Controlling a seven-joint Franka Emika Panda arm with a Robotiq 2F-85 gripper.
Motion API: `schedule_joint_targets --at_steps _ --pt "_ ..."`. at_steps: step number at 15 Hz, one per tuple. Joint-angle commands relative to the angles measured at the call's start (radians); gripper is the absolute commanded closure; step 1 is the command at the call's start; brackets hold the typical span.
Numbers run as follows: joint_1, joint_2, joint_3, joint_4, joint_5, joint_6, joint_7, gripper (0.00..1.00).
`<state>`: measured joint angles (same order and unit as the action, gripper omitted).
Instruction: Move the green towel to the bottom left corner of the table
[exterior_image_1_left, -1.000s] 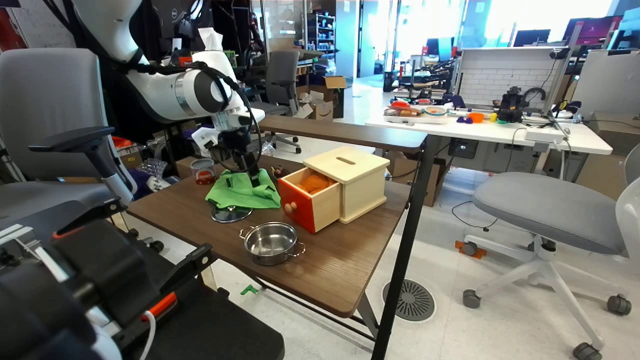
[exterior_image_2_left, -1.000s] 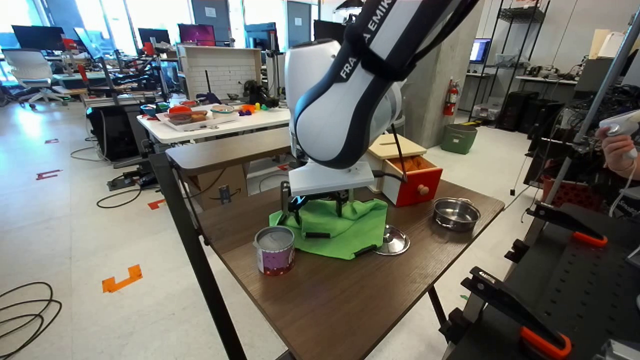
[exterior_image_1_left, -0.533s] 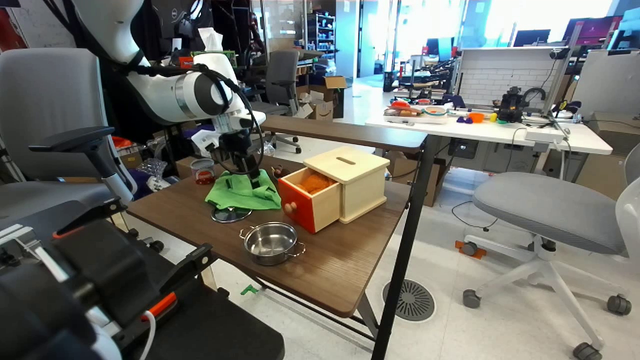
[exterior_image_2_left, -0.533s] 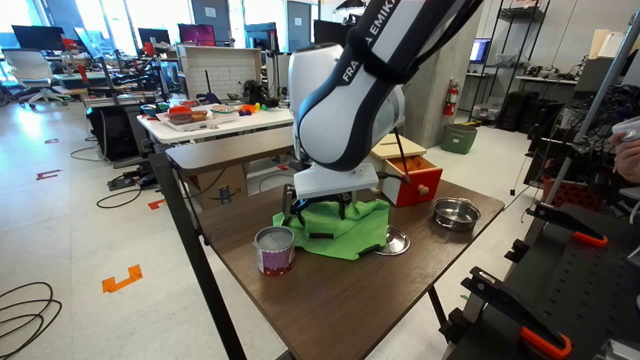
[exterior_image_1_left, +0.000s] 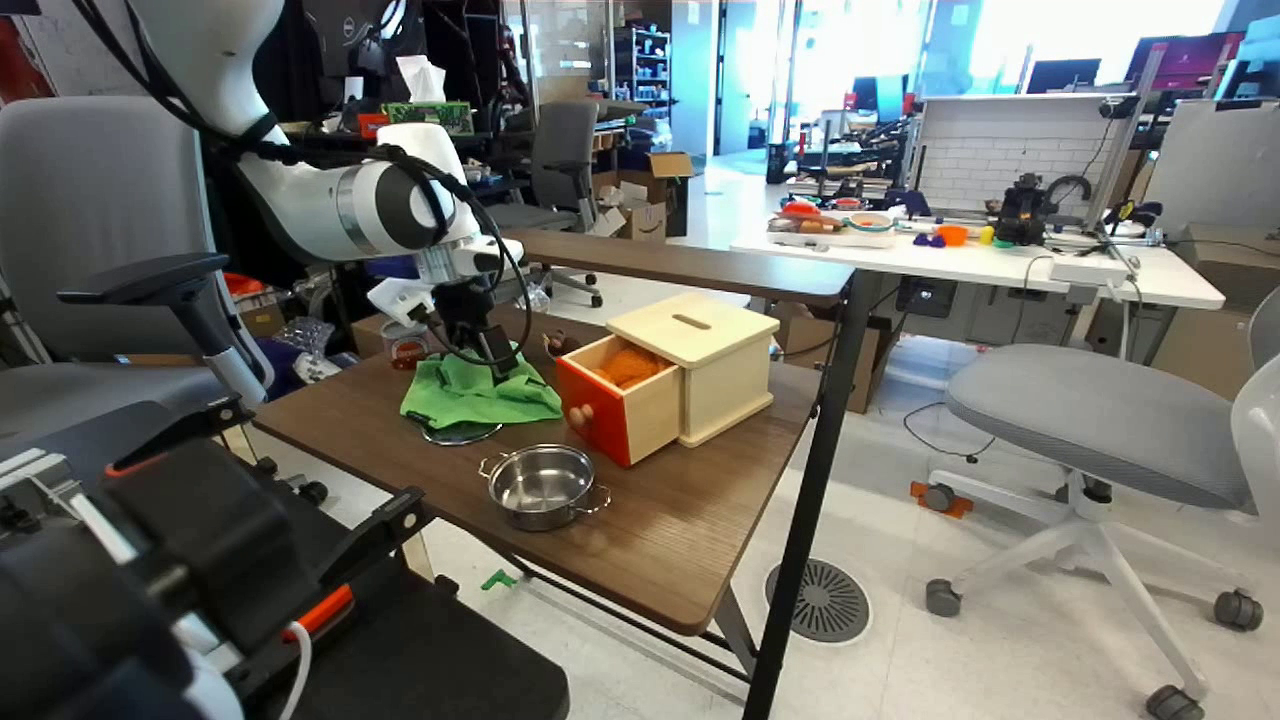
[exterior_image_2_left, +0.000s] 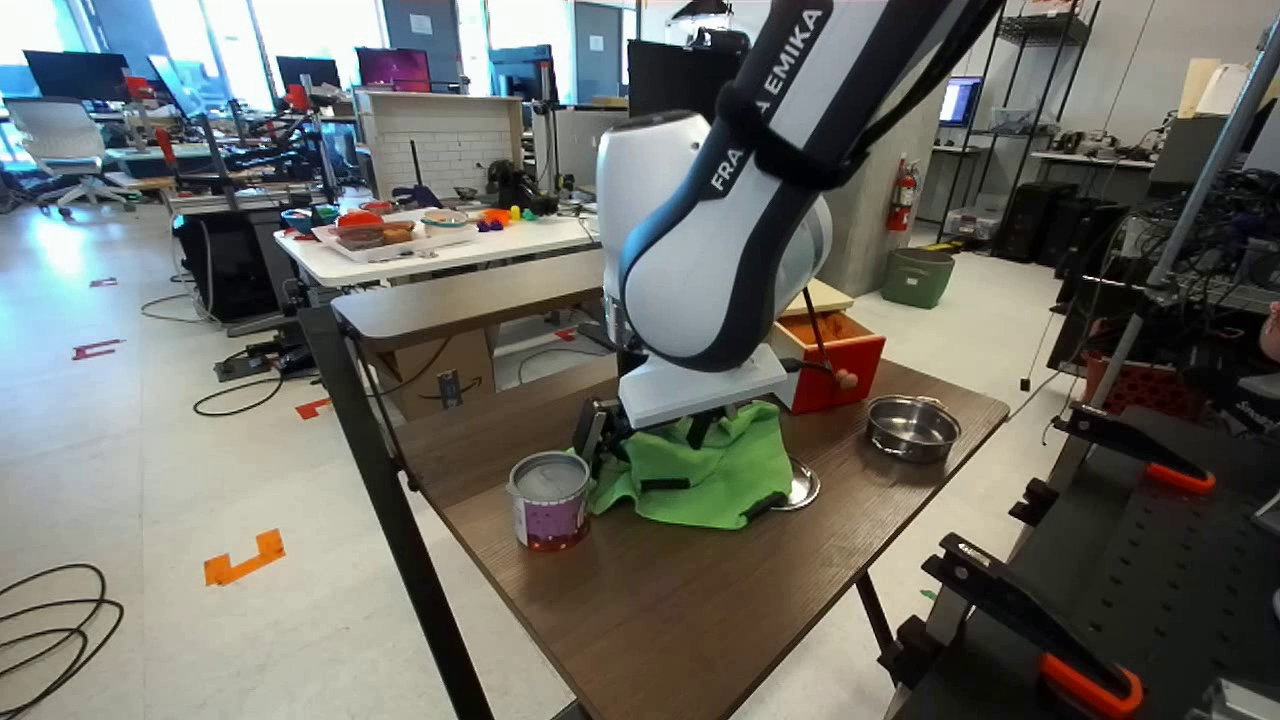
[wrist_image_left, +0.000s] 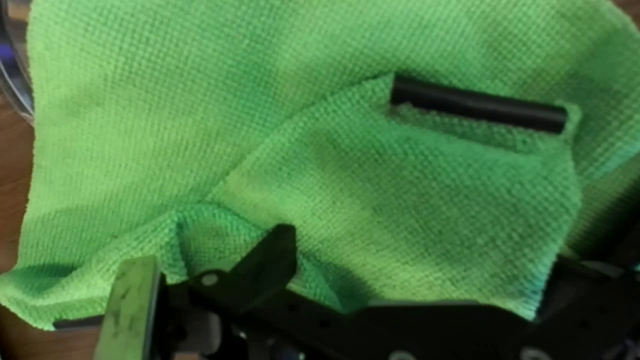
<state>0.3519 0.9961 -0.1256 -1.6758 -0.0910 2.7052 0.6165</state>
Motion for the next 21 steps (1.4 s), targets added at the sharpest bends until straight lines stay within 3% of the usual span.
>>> schedule_joint_targets --at_steps 1,12,21 --pt "-0.003 -0.057 0.019 -0.136 0.011 0.080 -0.091 0.00" --pt "0.014 -0.187 0.054 -0.382 0.009 0.265 -0.290 0.00" --pt "-0.003 -0.132 0.120 -0.415 -0.033 0.397 -0.534 0.00"
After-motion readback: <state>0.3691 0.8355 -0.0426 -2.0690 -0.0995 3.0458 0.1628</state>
